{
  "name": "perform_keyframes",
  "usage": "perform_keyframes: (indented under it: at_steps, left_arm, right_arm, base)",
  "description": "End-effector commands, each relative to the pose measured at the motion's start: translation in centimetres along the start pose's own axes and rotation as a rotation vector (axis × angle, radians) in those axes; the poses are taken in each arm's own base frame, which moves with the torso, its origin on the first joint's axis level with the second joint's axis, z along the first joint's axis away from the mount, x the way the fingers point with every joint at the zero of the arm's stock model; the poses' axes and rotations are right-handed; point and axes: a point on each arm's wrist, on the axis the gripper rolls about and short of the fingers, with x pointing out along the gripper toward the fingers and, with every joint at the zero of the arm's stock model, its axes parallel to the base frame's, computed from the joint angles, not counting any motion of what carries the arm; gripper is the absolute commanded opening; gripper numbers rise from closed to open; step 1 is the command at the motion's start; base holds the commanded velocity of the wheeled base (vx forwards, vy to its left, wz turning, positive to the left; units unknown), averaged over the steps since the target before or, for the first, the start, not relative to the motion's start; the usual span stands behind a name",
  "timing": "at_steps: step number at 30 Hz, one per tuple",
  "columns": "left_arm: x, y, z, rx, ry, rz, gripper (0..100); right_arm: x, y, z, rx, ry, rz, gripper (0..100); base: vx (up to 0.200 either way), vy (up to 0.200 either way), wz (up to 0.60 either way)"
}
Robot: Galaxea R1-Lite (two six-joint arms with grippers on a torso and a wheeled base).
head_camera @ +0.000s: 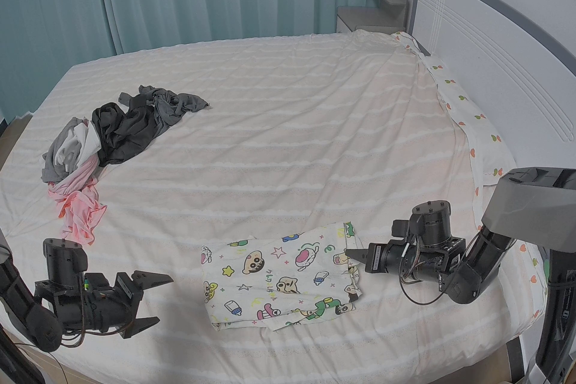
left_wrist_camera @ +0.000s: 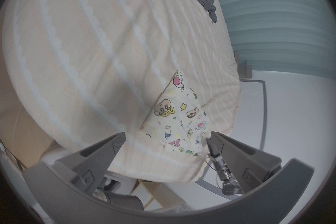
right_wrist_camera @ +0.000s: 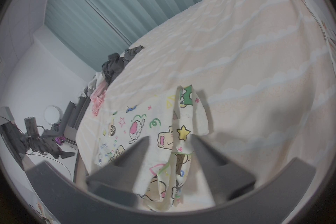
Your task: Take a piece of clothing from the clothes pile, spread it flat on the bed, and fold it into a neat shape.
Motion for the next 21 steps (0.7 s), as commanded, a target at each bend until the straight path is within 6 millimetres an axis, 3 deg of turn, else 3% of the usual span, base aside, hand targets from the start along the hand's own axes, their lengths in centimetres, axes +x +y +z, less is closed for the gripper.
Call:
perform_keyframes:
  at_steps: [1,10,21]
  left_arm:
    - [6.2,-1.2,-1.2,0.109,-0.060,0.132,100]
    - [10.6,-3.0,-1.0,0.212,-0.056,0.099,100]
    - [13.2,-2.3,-1.0,0.376,-0.053,0.144,100]
  right_arm:
    - [-0.4,-1.1,-0.9,0.039,-0.004,0.048,100]
    - [2.1,-0.9,-2.1,0.024,0.035,0.061,100]
    - [4.6,-0.5,-2.5,0.015,0.086,0.060,100]
  base:
    - [0.000,0.000,0.00]
    - [0.000,0.000,0.00]
    - [0.000,0.000,0.00]
